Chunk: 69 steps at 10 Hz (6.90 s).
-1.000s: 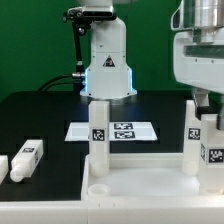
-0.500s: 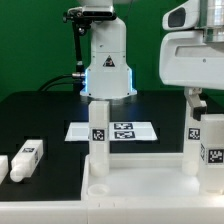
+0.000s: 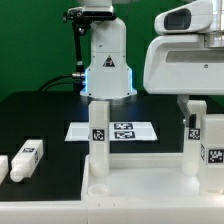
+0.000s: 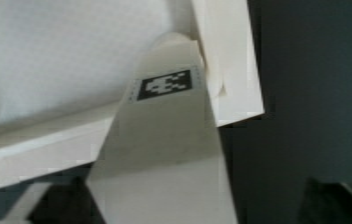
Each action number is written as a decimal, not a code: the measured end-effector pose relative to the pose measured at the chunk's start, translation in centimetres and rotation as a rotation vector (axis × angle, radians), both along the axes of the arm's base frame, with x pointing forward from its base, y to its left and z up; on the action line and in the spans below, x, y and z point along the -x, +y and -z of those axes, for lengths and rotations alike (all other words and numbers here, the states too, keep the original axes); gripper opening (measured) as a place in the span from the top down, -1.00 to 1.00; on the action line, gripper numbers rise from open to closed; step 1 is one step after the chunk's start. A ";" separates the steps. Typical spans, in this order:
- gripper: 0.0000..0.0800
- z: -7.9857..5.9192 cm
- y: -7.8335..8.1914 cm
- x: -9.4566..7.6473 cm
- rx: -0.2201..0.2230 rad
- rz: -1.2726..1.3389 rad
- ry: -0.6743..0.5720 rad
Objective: Assemble desk
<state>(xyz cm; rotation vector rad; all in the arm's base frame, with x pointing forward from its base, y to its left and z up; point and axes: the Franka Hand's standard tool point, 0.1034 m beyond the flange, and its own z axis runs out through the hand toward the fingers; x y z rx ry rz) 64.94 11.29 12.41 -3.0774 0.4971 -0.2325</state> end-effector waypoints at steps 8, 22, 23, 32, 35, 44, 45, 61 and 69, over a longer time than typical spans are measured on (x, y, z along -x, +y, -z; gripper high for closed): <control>0.29 0.2 -1.1 1.0 -0.133 1.001 -0.004; -0.62 0.5 1.0 1.0 -0.148 0.863 -0.010; -0.62 0.5 0.8 1.0 -0.131 0.781 -0.012; 0.29 0.8 -0.5 0.7 -0.067 0.351 -0.004; 0.29 0.7 -1.6 0.8 -0.120 0.716 0.010; -0.25 0.8 -1.1 1.1 -0.217 1.053 0.046; -0.54 0.9 -0.7 1.0 -0.214 0.881 0.044; 0.28 1.2 -0.7 1.2 -0.168 0.932 0.045; -0.18 1.4 0.2 1.4 -0.221 0.915 0.084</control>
Offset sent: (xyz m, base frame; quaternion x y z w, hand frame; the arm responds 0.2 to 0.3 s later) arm 0.0000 0.0000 0.0000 0.0000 0.0000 0.1938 0.9810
